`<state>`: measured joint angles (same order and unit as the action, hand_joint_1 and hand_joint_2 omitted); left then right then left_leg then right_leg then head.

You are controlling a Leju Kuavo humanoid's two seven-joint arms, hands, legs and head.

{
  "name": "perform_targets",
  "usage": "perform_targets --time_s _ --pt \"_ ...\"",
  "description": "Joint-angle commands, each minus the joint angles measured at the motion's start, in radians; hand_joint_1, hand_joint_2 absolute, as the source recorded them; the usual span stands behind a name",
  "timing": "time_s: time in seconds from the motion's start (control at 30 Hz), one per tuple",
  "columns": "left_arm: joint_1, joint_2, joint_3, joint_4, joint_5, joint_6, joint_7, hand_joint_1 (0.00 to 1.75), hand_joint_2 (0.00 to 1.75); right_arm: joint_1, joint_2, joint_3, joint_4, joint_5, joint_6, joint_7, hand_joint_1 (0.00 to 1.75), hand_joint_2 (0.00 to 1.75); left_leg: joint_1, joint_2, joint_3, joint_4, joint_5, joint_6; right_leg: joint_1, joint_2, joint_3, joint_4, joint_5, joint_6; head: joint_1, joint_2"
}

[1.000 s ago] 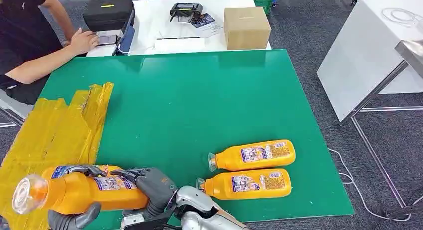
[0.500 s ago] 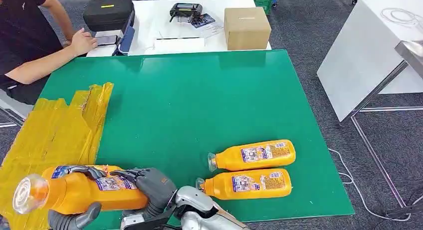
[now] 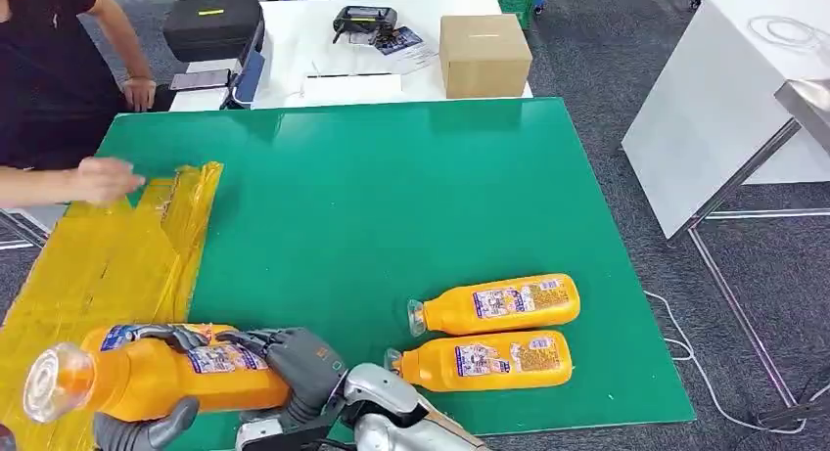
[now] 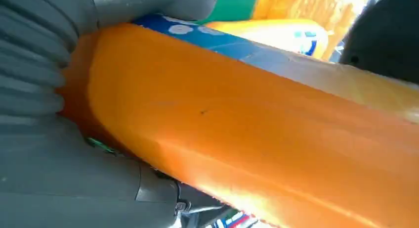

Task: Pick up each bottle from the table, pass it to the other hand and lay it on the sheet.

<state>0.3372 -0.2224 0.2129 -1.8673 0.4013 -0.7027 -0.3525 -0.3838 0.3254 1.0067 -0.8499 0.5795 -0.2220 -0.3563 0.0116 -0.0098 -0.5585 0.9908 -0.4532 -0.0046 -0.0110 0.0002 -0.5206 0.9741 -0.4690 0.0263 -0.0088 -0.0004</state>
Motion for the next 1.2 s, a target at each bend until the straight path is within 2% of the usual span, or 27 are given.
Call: perform_targets --time_s 0.03,0.1,0.17,0.2,0.3,0.6,0.7,1.0,1.03,1.2 --pt "-0.088 0.045 0.074 -0.061 -0.350 0.205 -0.127 1.75 1.75 0.047 -0.016 -0.178 -0.182 -0.015 -0.010 0.044 0.00 0.00 0.001 -0.002 -0.001 0.001 0.000 0.000 0.001 -0.002 0.001 0.000 -0.001 -0.001 0.000 0.000" --pt "-0.117 0.067 0.081 -0.082 -0.469 0.310 -0.159 1.75 1.75 0.071 -0.036 -0.210 -0.272 -0.027 0.004 0.052 0.00 0.00 0.001 -0.003 -0.002 0.001 0.000 0.000 0.001 -0.003 0.000 0.000 -0.001 -0.001 0.000 0.000" --pt "-0.153 0.074 0.094 -0.112 -0.677 0.485 -0.177 1.75 1.75 0.099 -0.056 -0.246 -0.366 -0.045 0.018 0.054 0.00 0.00 0.001 -0.004 0.000 0.001 0.000 0.000 0.002 -0.004 0.001 0.000 -0.001 -0.001 0.000 0.000" --pt "-0.169 0.041 0.121 -0.142 -0.903 0.734 -0.223 1.75 1.75 0.145 -0.089 -0.274 -0.511 -0.117 0.041 0.000 0.00 0.00 0.002 -0.004 0.001 0.001 0.000 0.000 0.002 -0.005 0.003 0.000 -0.001 -0.002 0.000 0.000" --pt "-0.150 0.042 0.109 -0.165 -0.905 0.734 -0.203 1.75 1.75 0.175 -0.113 -0.290 -0.605 -0.108 0.078 0.052 0.00 0.00 0.002 -0.006 -0.001 0.002 0.000 0.001 0.002 -0.007 0.002 0.000 -0.002 0.000 0.000 0.000" --pt "-0.133 0.043 0.085 -0.143 -0.939 0.762 -0.218 1.75 1.75 0.170 -0.094 -0.300 -0.554 -0.106 0.070 0.038 0.00 0.00 0.000 -0.001 0.000 0.000 0.000 0.001 0.000 -0.001 0.001 -0.001 0.000 0.000 0.000 0.000" --pt "-0.107 0.053 0.063 -0.141 -1.049 0.817 -0.221 1.75 1.75 0.175 -0.096 -0.311 -0.565 -0.106 0.069 0.039 0.00 0.00 0.001 -0.001 0.003 0.000 0.000 0.001 0.002 -0.002 0.004 -0.002 0.000 -0.001 0.000 0.000" --pt "-0.098 0.051 0.058 -0.142 -1.052 0.821 -0.222 1.75 1.75 0.176 -0.098 -0.314 -0.571 -0.106 0.068 0.040 0.00 0.00 0.000 -0.001 0.001 -0.001 0.000 0.001 0.000 -0.001 0.002 -0.001 0.000 0.000 0.000 0.000" --pt "-0.098 0.051 0.058 -0.142 -1.052 0.821 -0.222 1.75 1.75 0.176 -0.098 -0.314 -0.571 -0.106 0.068 0.040 0.00 0.00 0.001 0.000 0.004 -0.001 -0.001 0.001 0.002 -0.001 0.006 -0.003 -0.001 -0.001 0.000 0.000" --pt "-0.098 0.051 0.058 -0.142 -1.052 0.821 -0.222 1.75 1.75 0.176 -0.098 -0.314 -0.571 -0.106 0.068 0.040 0.00 0.00 0.000 0.000 0.001 0.000 0.000 0.001 0.000 -0.001 0.001 -0.001 0.000 0.000 0.000 0.000"
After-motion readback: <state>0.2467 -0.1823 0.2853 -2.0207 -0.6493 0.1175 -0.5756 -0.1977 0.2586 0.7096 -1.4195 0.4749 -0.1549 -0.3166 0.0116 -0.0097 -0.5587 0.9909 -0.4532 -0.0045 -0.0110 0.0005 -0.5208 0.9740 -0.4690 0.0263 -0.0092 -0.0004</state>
